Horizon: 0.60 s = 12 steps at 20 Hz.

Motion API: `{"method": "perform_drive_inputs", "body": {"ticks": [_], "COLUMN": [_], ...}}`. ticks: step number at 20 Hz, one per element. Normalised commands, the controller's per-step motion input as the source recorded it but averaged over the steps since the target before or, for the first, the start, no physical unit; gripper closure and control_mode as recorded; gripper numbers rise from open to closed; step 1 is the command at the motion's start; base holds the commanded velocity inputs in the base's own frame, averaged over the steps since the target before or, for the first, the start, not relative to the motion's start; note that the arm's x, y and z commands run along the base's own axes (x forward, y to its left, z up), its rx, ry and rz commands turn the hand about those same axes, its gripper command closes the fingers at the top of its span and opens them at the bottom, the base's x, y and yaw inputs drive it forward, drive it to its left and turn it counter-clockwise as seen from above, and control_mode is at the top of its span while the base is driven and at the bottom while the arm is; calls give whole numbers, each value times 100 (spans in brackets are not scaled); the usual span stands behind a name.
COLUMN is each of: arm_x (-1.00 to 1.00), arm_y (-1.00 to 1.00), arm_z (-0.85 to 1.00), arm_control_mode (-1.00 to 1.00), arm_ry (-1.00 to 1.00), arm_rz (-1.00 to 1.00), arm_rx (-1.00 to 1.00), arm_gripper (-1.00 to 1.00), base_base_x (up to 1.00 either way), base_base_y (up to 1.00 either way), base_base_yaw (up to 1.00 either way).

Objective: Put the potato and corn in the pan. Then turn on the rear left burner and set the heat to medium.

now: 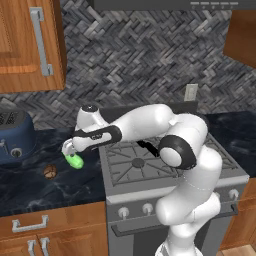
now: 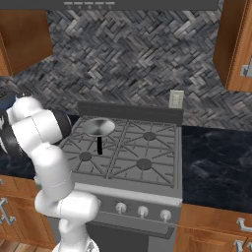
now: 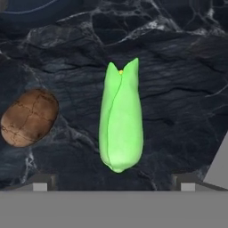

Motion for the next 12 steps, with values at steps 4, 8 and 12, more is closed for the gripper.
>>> {"method": "perform_drive_inputs", "body": {"ticks": [4,8,12], "arm_x": [16,8,0], "arm_y": [17,3,0], "arm_z": [-6,-4,-10], "arm_control_mode": [-100,-100,-100], "arm_ry": [0,0,0], "arm_rz": [0,-2,-1], "arm_rx": [0,0,0], "arm_gripper": [-100,-100,-100], "base_base_x": [0,0,0], "base_base_y": [0,0,0], "base_base_yaw": [0,0,0]}}
